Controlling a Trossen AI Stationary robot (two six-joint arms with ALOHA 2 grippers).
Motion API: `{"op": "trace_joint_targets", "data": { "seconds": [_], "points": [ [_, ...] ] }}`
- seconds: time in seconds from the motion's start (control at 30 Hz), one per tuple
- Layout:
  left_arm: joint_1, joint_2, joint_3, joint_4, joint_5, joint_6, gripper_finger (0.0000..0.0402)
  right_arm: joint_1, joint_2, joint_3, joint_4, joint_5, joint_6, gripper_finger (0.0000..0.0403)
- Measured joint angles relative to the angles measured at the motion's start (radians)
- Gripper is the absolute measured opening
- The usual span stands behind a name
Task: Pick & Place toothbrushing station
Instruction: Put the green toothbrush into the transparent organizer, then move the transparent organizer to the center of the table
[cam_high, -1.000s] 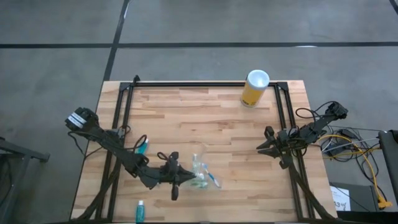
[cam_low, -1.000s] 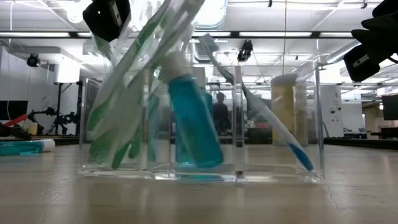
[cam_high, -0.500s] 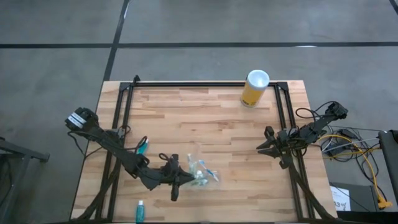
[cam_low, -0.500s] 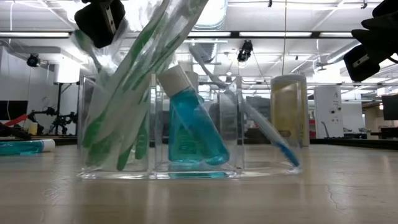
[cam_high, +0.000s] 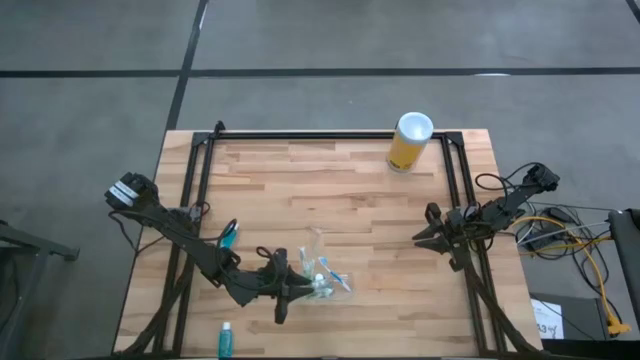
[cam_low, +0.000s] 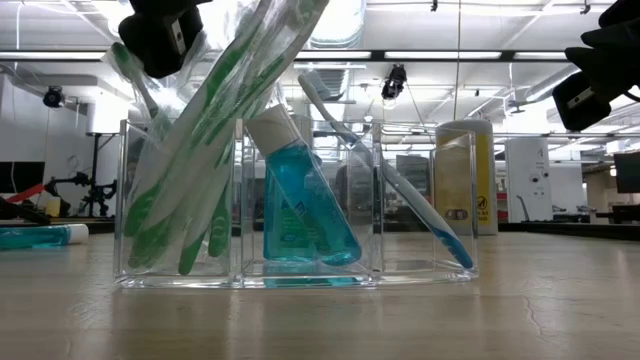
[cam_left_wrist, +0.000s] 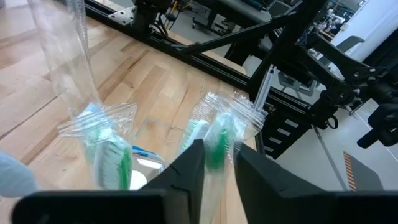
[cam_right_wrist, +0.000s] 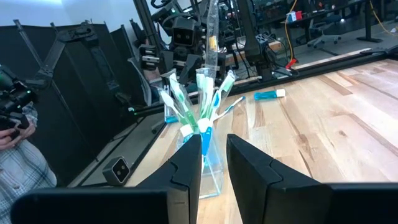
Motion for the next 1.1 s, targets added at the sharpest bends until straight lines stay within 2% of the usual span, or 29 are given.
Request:
{"op": "trace_joint_targets", "data": {
  "seconds": [0.33,0.6,0.83,1.1],
  "points": [
    [0.0,0.0,0.029,-0.02,0.001,0.026,0.0162,0.0,0.0,0.0,0.0,0.0,0.0,0.0075],
    [0.0,0.0,0.061,-0.038,-0.001,0.081,0.0195,0.0,0.0,0.0,0.0,0.0,0.0,0.0075],
    [0.0,-0.008,0.13,-0.161,-0.022,0.095,0.022,0.0,0.0,0.0,0.0,0.0,0.0,0.0075],
    [0.002,-0.09,0.259,-0.381,-0.116,0.196,0.0225,0.0,0.0,0.0,0.0,0.0,0.0,0.0075]
  ]
}}
